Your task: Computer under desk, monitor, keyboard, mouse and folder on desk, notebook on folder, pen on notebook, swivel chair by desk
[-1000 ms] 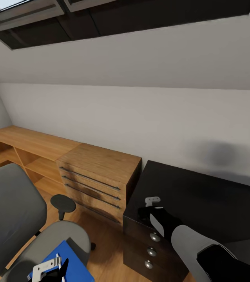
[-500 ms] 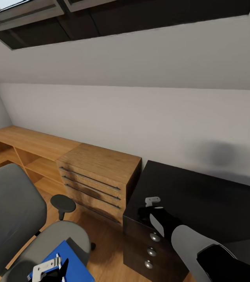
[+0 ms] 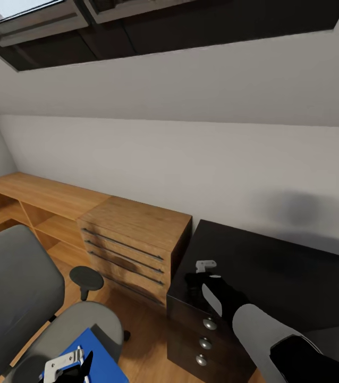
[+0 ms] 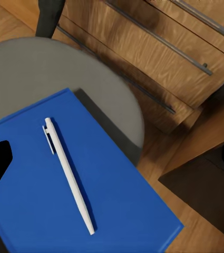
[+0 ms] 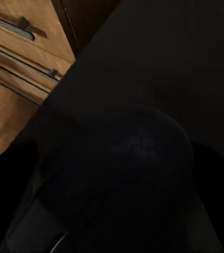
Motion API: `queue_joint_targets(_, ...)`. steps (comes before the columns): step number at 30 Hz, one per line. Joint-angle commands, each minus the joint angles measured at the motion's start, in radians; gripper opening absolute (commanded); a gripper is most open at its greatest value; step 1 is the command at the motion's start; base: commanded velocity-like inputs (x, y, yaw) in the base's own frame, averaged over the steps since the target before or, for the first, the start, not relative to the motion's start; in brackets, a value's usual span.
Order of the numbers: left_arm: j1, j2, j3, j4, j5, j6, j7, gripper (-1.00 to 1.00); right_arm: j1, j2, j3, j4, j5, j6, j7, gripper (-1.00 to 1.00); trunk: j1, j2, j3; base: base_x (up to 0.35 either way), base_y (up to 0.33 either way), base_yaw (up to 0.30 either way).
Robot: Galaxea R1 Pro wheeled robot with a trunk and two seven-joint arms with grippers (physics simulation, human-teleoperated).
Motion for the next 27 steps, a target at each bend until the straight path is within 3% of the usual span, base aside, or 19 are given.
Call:
queue_joint_targets(1, 0.000, 0.000, -0.001, -0.002, 0.010, 0.005, 0.005, 1.00, 0.017, -0.004, 0.007, -0.054, -0.010, 0.008, -0.009, -1.00, -0.004, 0.007, 0.002, -0.107, 0.000, 0.000)
queue_joint_targets(2, 0.000, 0.000, -0.001, -0.002, 0.010, 0.005, 0.005, 1.00, 0.030, -0.006, 0.007, -0.083, -0.010, 0.012, -0.014, -1.00, -0.008, 0.014, 0.005, -0.149, 0.000, 0.000)
queue_joint_targets(5, 0.000, 0.000, -0.001, -0.002, 0.010, 0.005, 0.005, 1.00, 0.128, -0.019, 0.006, -0.298, -0.009, 0.077, -0.083, -1.00, -0.019, 0.035, 0.015, -0.249, 0.000, 0.000)
queue_joint_targets(8, 0.000, 0.000, -0.001, -0.002, 0.010, 0.005, 0.005, 1.00, 0.337, -0.028, 0.007, -0.702, -0.011, 0.180, -0.325, -1.00, -0.031, 0.056, 0.024, -0.309, 0.000, 0.000)
queue_joint_targets(11, 0.000, 0.000, -0.001, -0.002, 0.011, 0.005, 0.005, 1.00, 0.421, -0.030, 0.007, -0.875, -0.022, 0.209, -0.431, -1.00, -0.042, 0.077, 0.034, -0.261, 0.000, 0.000)
queue_joint_targets(15, 0.000, 0.000, -0.001, -0.002, 0.012, 0.005, 0.004, 1.00, 0.459, -0.030, 0.008, -0.965, -0.037, 0.222, -0.477, -1.00, -0.058, 0.105, 0.046, -0.066, 0.000, 0.000)
queue_joint_targets(20, 0.001, 0.000, -0.001, -0.005, 0.012, 0.004, 0.004, 1.00, 0.466, -0.030, 0.008, -1.005, -0.038, 0.222, -0.486, -1.00, -0.077, 0.140, 0.062, -0.009, 0.000, 0.000)
queue_joint_targets(23, 0.002, 0.000, -0.001, -0.011, 0.012, 0.002, 0.004, 1.00, 0.468, -0.029, 0.009, -1.046, -0.045, 0.220, -0.526, -1.00, -0.088, 0.161, 0.071, -0.023, 0.000, 0.000)
queue_joint_targets(27, 0.002, 0.000, 0.000, -0.012, 0.012, 0.002, 0.004, 1.00, 0.476, -0.031, 0.007, -1.058, -0.095, 0.216, -0.561, -1.00, -0.104, 0.189, 0.084, -0.255, 0.000, -0.068)
